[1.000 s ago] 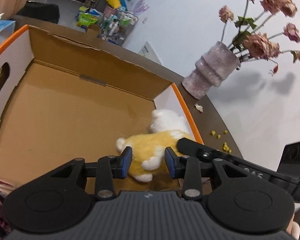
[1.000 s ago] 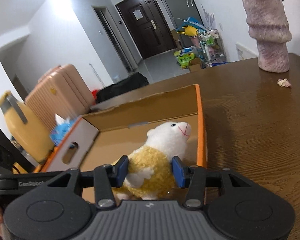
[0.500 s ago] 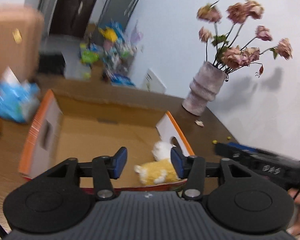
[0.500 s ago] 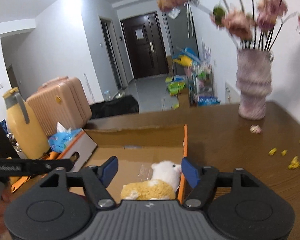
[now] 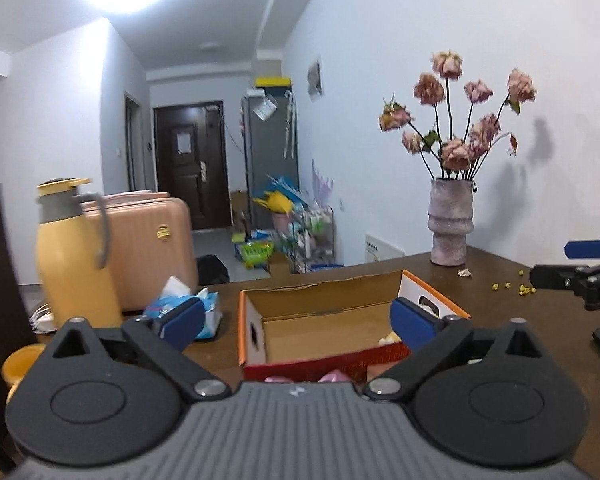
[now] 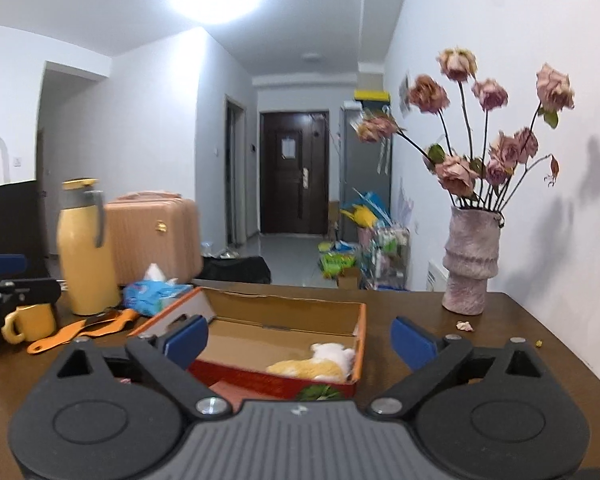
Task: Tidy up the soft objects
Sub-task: 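Lower the right gripper onto the lavender pouch and grasp it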
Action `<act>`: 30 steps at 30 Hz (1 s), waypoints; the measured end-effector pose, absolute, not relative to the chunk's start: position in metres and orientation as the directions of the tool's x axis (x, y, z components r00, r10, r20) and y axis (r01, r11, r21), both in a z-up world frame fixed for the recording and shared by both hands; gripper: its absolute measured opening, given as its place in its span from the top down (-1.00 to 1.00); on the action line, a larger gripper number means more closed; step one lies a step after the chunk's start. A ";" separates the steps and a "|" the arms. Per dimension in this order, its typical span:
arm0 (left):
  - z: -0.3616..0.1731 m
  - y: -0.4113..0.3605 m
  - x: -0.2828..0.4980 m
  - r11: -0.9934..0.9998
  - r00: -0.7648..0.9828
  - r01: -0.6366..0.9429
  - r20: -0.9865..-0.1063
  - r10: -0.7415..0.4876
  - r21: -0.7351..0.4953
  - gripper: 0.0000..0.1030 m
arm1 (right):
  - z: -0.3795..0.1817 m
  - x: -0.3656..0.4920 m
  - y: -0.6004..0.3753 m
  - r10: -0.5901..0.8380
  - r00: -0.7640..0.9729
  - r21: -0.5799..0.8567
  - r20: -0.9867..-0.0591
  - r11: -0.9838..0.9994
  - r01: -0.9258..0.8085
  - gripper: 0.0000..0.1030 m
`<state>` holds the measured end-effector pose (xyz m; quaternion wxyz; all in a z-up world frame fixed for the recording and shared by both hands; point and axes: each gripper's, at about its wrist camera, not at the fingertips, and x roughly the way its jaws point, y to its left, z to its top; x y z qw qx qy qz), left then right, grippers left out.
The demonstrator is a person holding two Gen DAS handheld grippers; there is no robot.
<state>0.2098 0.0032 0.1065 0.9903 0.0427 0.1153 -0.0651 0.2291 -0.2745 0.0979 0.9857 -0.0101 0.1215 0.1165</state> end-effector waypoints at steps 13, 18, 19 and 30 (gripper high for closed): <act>0.017 0.042 0.080 0.997 0.960 0.043 -0.277 -0.026 0.056 -1.00 | 0.009 0.084 -0.233 0.283 0.934 0.073 -0.216 0.959 -0.274 -1.00; 0.002 0.034 0.095 0.997 0.942 0.071 -0.332 -0.053 0.042 -1.00 | 0.003 0.079 -0.212 0.291 0.923 0.004 -0.251 0.954 -0.300 -0.83; -0.003 0.029 0.101 0.996 0.936 0.078 -0.347 -0.059 0.040 -1.00 | 0.003 0.081 -0.209 0.300 0.919 0.004 -0.256 0.951 -0.310 -0.70; -0.050 0.015 0.158 0.989 0.866 0.101 -0.499 -0.034 0.108 -1.00 | -0.011 0.135 -0.182 0.405 0.831 0.083 -0.382 0.910 -0.406 -0.09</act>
